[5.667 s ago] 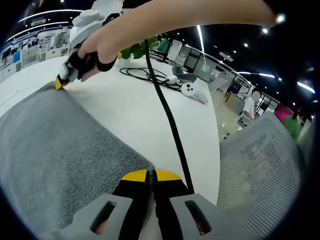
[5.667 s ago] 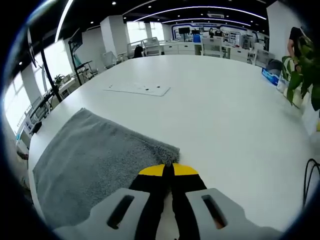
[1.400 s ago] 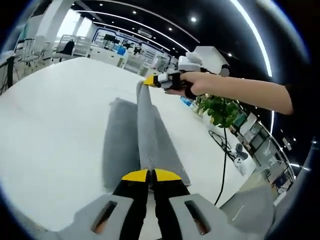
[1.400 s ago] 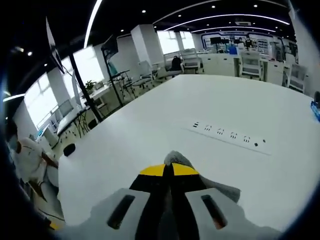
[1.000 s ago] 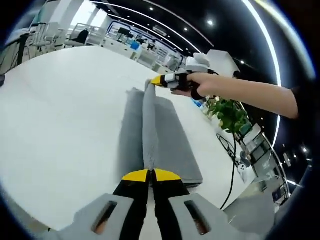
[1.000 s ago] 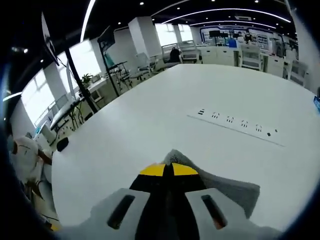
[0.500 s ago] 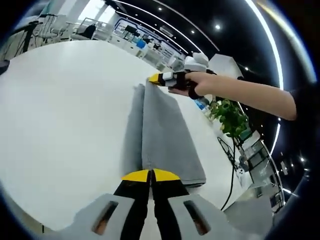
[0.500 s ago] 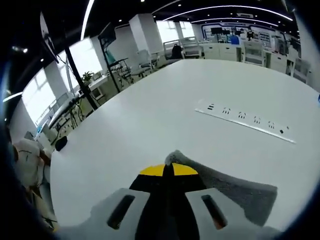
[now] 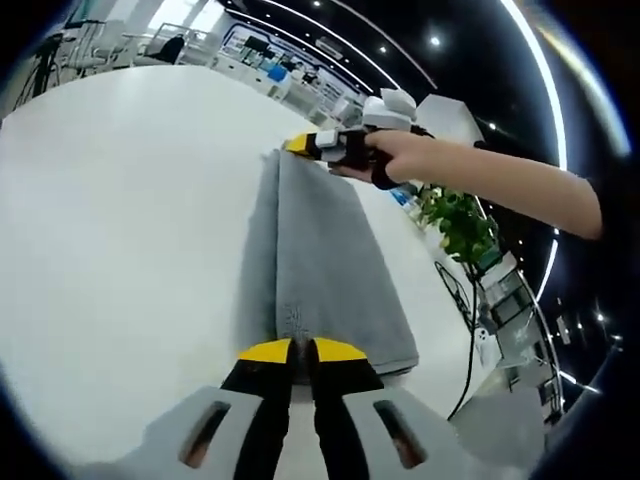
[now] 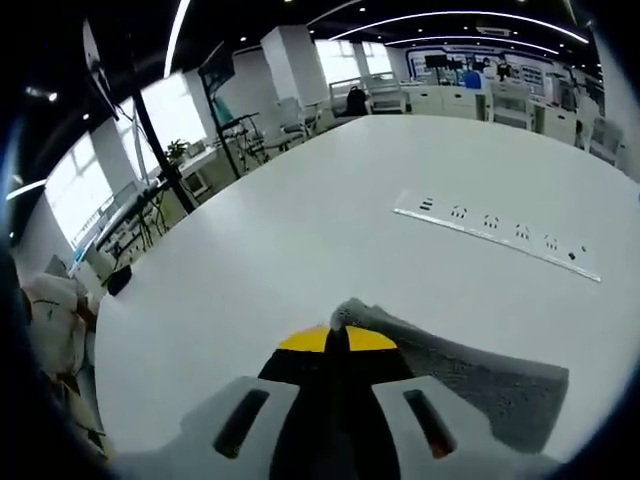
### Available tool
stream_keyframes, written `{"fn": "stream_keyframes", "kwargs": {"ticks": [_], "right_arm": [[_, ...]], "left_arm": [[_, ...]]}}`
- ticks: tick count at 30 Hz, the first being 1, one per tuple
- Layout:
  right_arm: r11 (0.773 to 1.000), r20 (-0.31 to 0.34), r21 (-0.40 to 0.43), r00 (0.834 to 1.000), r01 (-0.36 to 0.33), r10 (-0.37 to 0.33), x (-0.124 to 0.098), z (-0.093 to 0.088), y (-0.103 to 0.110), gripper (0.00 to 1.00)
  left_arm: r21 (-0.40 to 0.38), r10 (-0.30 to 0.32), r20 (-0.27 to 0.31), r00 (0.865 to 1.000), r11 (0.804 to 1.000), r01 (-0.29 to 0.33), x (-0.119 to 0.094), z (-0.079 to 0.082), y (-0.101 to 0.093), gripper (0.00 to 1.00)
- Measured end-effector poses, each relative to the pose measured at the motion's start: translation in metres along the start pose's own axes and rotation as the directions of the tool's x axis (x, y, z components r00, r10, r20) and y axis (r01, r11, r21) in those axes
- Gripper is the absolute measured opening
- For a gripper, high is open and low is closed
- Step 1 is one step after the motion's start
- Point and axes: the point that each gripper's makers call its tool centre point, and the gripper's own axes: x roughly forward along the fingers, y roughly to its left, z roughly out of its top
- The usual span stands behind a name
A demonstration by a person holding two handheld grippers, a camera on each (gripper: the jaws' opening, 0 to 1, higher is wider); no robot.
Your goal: Fold the towel on the table until its edges align and the towel forms a compact rectangular stack.
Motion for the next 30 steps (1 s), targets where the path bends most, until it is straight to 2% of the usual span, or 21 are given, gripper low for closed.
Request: {"fn": "stream_keyframes", "kwargs": {"ticks": [7, 10, 13, 18, 21, 23, 24, 25, 26, 27, 30], "right_arm": [[1.000, 0.021, -0.016, 1.000, -0.014, 0.014, 0.002, 0.001, -0.001, 0.05], [0.999, 0.009, -0.037, 1.000, -0.015, 0.015, -0.001, -0.002, -0.002, 0.05], [0.998, 0.010, -0.055, 1.000, -0.009, 0.009, -0.004, -0.001, -0.004, 0.06], [0.997, 0.002, -0.074, 1.000, -0.016, 0.016, -0.006, -0.002, -0.004, 0.08], [0.997, 0.003, -0.079, 1.000, -0.011, 0.011, -0.014, -0.003, -0.007, 0.09], [0.998, -0.006, -0.054, 1.000, -0.026, 0.026, -0.019, -0.005, -0.006, 0.13], [0.998, -0.006, -0.052, 0.999, -0.032, 0.031, -0.020, -0.005, -0.004, 0.15], [0.998, -0.009, -0.051, 0.999, -0.033, 0.033, -0.021, -0.006, -0.004, 0.17], [0.998, -0.015, -0.052, 0.999, -0.033, 0.032, -0.021, -0.007, -0.006, 0.18], [0.998, -0.022, -0.056, 0.999, -0.030, 0.029, -0.024, -0.009, -0.008, 0.19], [0.998, -0.027, -0.050, 0.999, -0.023, 0.022, -0.029, -0.011, -0.014, 0.21]], "left_arm": [[-0.022, 0.026, -0.015, 1.000, 0.999, -0.027, -0.002, -0.003, 0.007, 0.03], [0.021, 0.052, -0.033, 0.998, 0.998, -0.051, -0.001, -0.007, 0.013, 0.02], [0.013, 0.052, -0.036, 0.998, 0.999, -0.051, 0.001, -0.006, 0.011, 0.02], [0.071, 0.043, -0.053, 0.998, 0.997, -0.040, 0.000, -0.006, 0.009, 0.03], [0.097, 0.019, -0.040, 0.999, 0.995, -0.015, -0.002, 0.002, 0.002, 0.04], [0.107, -0.057, -0.012, 0.998, 0.993, 0.058, -0.002, 0.012, -0.015, 0.09], [0.099, -0.067, -0.009, 0.998, 0.993, 0.067, -0.002, 0.015, -0.018, 0.13], [0.108, -0.063, -0.008, 0.998, 0.992, 0.063, -0.001, 0.017, -0.017, 0.16], [0.119, -0.064, -0.006, 0.998, 0.991, 0.064, -0.001, 0.019, -0.018, 0.17], [0.161, -0.063, -0.007, 0.998, 0.985, 0.063, 0.000, 0.024, -0.018, 0.17], [0.199, -0.059, 0.003, 0.998, 0.978, 0.058, 0.003, 0.035, -0.021, 0.21]]}}
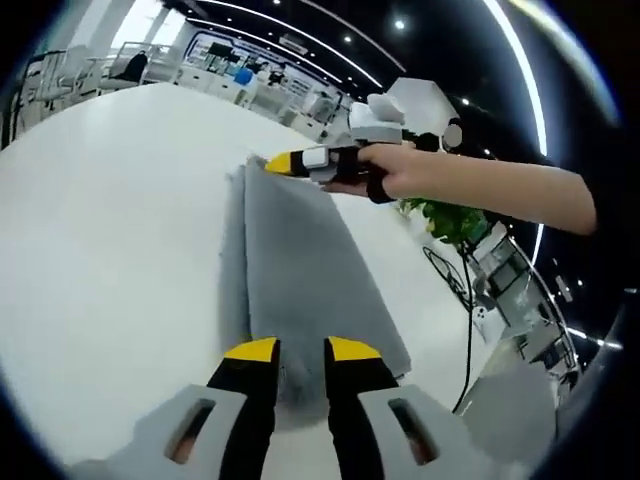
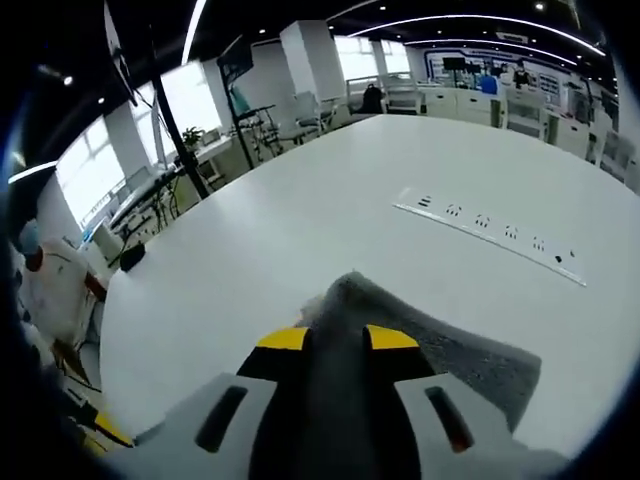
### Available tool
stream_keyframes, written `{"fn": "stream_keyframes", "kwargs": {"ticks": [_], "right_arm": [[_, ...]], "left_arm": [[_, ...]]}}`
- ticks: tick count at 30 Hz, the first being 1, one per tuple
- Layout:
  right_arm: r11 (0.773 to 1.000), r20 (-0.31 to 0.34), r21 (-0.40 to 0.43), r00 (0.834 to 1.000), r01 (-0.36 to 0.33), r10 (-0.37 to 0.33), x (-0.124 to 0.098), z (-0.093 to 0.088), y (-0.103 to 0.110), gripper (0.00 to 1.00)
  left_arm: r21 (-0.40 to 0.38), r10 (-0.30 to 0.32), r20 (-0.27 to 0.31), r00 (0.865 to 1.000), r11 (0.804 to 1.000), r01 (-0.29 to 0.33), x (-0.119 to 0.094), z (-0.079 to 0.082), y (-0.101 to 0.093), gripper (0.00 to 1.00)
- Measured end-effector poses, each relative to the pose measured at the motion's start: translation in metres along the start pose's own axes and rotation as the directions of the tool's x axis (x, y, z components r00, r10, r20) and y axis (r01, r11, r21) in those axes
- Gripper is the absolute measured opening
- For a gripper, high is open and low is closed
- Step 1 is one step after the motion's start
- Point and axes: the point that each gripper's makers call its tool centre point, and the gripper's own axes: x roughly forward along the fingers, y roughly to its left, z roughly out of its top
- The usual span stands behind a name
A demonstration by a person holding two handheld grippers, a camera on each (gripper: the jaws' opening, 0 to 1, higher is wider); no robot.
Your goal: Fold the towel on the table until its edges align and the towel forms a compact rectangular stack.
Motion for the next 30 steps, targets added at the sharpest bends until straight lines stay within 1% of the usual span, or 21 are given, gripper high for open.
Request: {"fn": "stream_keyframes", "kwargs": {"ticks": [2, 3, 5, 6, 8, 9, 10, 11, 12, 14, 19, 20, 22, 25, 29, 30], "right_arm": [[1.000, -0.003, 0.005, 1.000, 0.009, -0.009, -0.013, -0.005, -0.004, 0.22], [1.000, -0.001, 0.013, 1.000, 0.013, -0.013, -0.019, -0.007, -0.006, 0.23], [1.000, 0.003, 0.017, 1.000, 0.016, -0.016, -0.019, -0.010, -0.008, 0.24], [0.999, 0.000, 0.023, 1.000, 0.022, -0.022, -0.023, -0.013, -0.011, 0.25], [0.999, -0.003, 0.029, 0.999, 0.033, -0.033, -0.034, -0.019, -0.014, 0.27], [0.999, -0.004, 0.030, 0.999, 0.035, -0.035, -0.036, -0.020, -0.015, 0.28], [0.998, -0.005, 0.036, 0.999, 0.044, -0.044, -0.042, -0.023, -0.018, 0.29], [0.998, -0.001, 0.038, 0.999, 0.050, -0.050, -0.048, -0.026, -0.020, 0.30], [0.998, 0.001, 0.041, 0.999, 0.052, -0.052, -0.051, -0.027, -0.020, 0.31], [0.996, 0.001, 0.057, 0.998, 0.066, -0.066, -0.062, -0.036, -0.027, 0.31], [0.992, -0.020, 0.087, 0.996, 0.090, -0.089, -0.080, -0.055, -0.039, 0.31], [0.992, -0.022, 0.089, 0.996, 0.091, -0.089, -0.081, -0.056, -0.038, 0.31], [0.990, -0.024, 0.099, 0.995, 0.101, -0.099, -0.090, -0.063, -0.042, 0.31], [0.988, -0.025, 0.114, 0.994, 0.107, -0.104, -0.097, -0.070, -0.045, 0.31], [0.984, -0.023, 0.133, 0.993, 0.120, -0.118, -0.105, -0.079, -0.048, 0.31], [0.983, -0.024, 0.141, 0.993, 0.122, -0.119, -0.109, -0.083, -0.045, 0.31]], "left_arm": [[0.024, -0.007, 0.007, 1.000, 1.000, 0.006, 0.003, 0.010, 0.001, 0.22], [0.033, -0.006, 0.006, 1.000, 0.999, 0.006, 0.006, 0.013, 0.003, 0.23], [0.054, 0.006, 0.009, 1.000, 0.999, -0.006, 0.010, 0.019, 0.006, 0.28], [0.061, 0.007, 0.008, 1.000, 0.998, -0.007, 0.012, 0.022, 0.007, 0.30], [0.077, 0.002, 0.008, 1.000, 0.997, -0.003, 0.016, 0.029, 0.010, 0.29], [0.081, 0.001, 0.012, 1.000, 0.997, -0.002, 0.017, 0.032, 0.012, 0.29], [0.086, 0.000, 0.023, 1.000, 0.996, -0.002, 0.020, 0.039, 0.015, 0.29], [0.090, 0.002, 0.026, 1.000, 0.996, -0.004, 0.021, 0.043, 0.016, 0.29], [0.099, 0.006, 0.031, 1.000, 0.995, -0.009, 0.023, 0.047, 0.019, 0.30], [0.107, 0.015, 0.026, 1.000, 0.994, -0.017, 0.027, 0.051, 0.024, 0.30], [0.111, 0.012, 0.009, 1.000, 0.994, -0.013, 0.034, 0.055, 0.028, 0.30], [0.112, 0.015, 0.001, 1.000, 0.994, -0.015, 0.037, 0.054, 0.029, 0.30], [0.121, 0.022, -0.010, 1.000, 0.992, -0.020, 0.040, 0.054, 0.032, 0.30], [0.119, 0.027, -0.020, 0.999, 0.993, -0.024, 0.044, 0.054, 0.035, 0.30], [0.106, 0.035, -0.023, 0.999, 0.994, -0.032, 0.047, 0.056, 0.038, 0.30], [0.105, 0.037, -0.023, 0.999, 0.994, -0.035, 0.047, 0.057, 0.038, 0.30]]}}
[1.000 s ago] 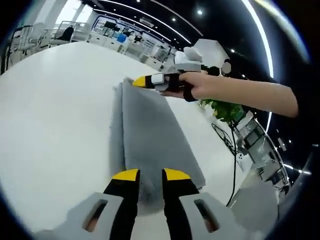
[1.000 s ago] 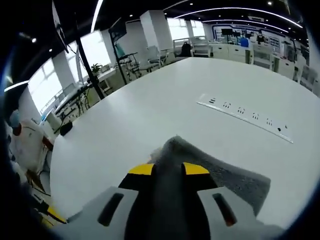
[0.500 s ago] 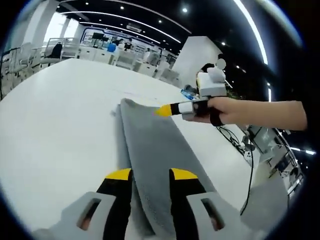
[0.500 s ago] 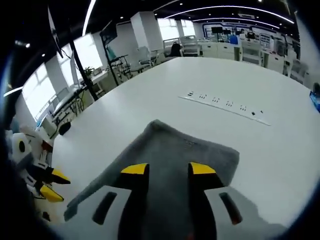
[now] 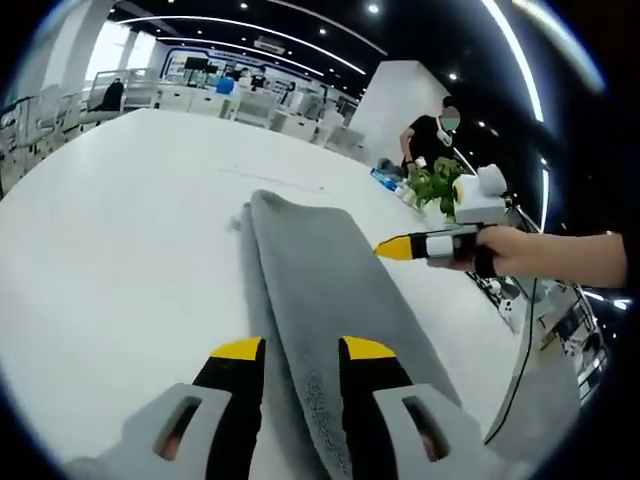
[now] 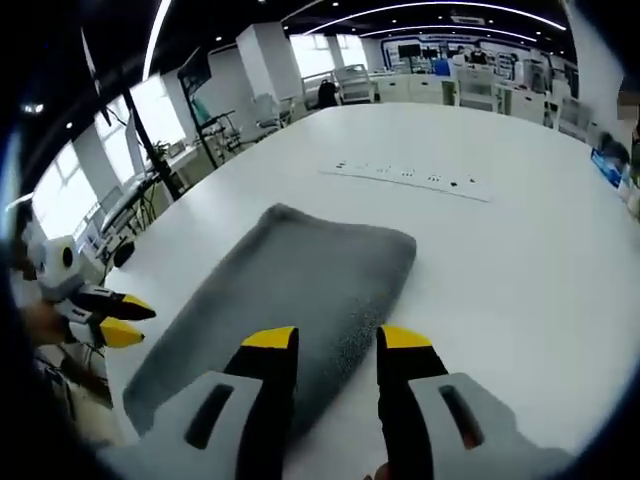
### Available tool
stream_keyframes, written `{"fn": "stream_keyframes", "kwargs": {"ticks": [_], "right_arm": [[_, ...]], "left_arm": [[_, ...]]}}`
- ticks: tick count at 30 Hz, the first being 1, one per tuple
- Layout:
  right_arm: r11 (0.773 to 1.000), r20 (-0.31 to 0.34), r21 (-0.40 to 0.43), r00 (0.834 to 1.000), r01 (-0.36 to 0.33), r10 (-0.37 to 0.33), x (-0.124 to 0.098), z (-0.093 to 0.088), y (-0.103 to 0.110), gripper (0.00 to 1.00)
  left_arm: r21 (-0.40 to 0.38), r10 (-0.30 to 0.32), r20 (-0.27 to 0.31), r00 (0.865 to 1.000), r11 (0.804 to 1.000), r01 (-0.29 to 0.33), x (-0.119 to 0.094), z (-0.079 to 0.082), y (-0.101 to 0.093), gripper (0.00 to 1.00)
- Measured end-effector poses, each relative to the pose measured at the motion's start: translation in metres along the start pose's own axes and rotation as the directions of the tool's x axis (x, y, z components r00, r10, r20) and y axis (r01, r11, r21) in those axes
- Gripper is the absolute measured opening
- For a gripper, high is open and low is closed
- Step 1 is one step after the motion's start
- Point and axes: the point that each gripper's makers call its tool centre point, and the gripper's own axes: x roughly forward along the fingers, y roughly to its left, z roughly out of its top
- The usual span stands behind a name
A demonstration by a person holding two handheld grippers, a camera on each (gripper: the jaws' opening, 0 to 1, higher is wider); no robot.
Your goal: Fold the towel on the table until its edges align and the towel forms a compact rectangular stack.
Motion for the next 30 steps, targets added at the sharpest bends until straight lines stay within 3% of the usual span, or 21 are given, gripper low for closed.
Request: {"fn": "stream_keyframes", "kwargs": {"ticks": [9, 18, 30], "right_arm": [[0.999, 0.004, 0.047, 1.000, 0.008, -0.008, -0.015, -0.023, -0.002, 0.31], [0.997, -0.007, 0.073, 1.000, -0.003, 0.003, -0.017, -0.044, 0.008, 0.28], [0.996, -0.003, 0.084, 1.000, -0.008, 0.008, -0.010, -0.049, 0.020, 0.00]], "left_arm": [[0.053, 0.007, -0.043, 0.999, 0.999, -0.005, 0.017, 0.005, 0.016, 0.30], [0.072, -0.002, -0.082, 0.997, 0.997, 0.008, 0.036, 0.007, 0.012, 0.26], [0.072, 0.044, -0.092, 0.995, 0.997, -0.037, 0.046, 0.003, 0.020, 0.12]]}}
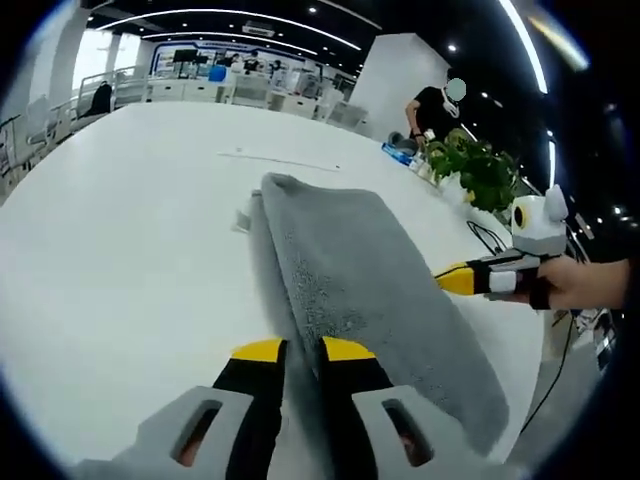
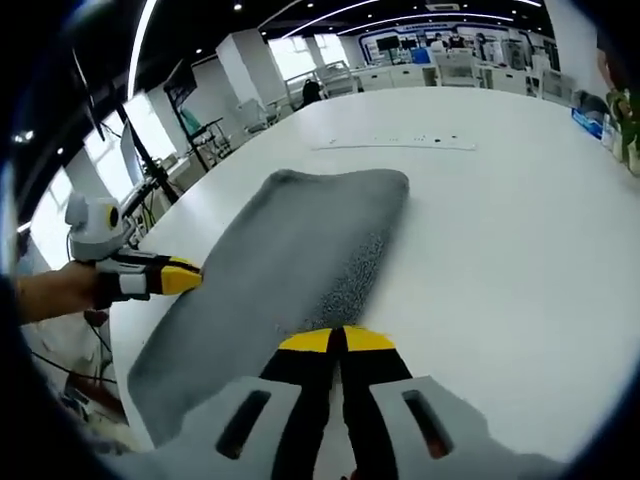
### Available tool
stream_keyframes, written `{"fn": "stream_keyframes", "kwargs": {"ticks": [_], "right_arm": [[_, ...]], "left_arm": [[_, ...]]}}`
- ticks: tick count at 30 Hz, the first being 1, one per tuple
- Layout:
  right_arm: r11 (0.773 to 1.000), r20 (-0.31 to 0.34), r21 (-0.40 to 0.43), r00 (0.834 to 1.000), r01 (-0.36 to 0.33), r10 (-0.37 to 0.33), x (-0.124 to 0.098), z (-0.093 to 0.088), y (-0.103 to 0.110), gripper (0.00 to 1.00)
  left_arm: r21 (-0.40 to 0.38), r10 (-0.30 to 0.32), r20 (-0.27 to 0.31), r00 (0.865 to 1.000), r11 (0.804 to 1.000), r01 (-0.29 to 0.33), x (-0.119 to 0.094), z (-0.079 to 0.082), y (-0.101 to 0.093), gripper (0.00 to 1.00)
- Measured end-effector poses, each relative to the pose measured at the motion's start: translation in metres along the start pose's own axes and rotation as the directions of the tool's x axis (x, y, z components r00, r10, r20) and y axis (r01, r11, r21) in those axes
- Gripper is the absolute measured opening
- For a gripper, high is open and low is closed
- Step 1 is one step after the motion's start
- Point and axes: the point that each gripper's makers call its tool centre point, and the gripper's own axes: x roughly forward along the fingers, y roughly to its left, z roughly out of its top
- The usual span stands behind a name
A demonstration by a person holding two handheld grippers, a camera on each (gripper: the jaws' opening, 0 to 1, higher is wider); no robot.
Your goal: Fold the towel on the table until its edges align and the towel forms a compact rectangular stack.
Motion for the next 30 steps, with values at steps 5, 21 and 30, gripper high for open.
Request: {"fn": "stream_keyframes", "kwargs": {"ticks": [5, 21, 30], "right_arm": [[1.000, -0.007, 0.021, 1.000, 0.021, -0.021, 0.001, -0.004, -0.001, 0.00], [0.994, 0.008, 0.042, 0.995, 0.104, -0.104, -0.026, -0.014, -0.036, 0.00], [0.984, 0.001, 0.054, 0.985, 0.172, -0.172, -0.060, -0.033, -0.070, 0.00]], "left_arm": [[0.014, 0.001, -0.013, 1.000, 1.000, -0.001, 0.002, 0.001, -0.003, 0.06], [0.044, -0.061, -0.037, 0.997, 0.997, 0.062, 0.027, 0.001, -0.036, 0.06], [0.037, -0.125, -0.064, 0.990, 0.991, 0.128, 0.042, -0.008, -0.080, 0.06]]}}
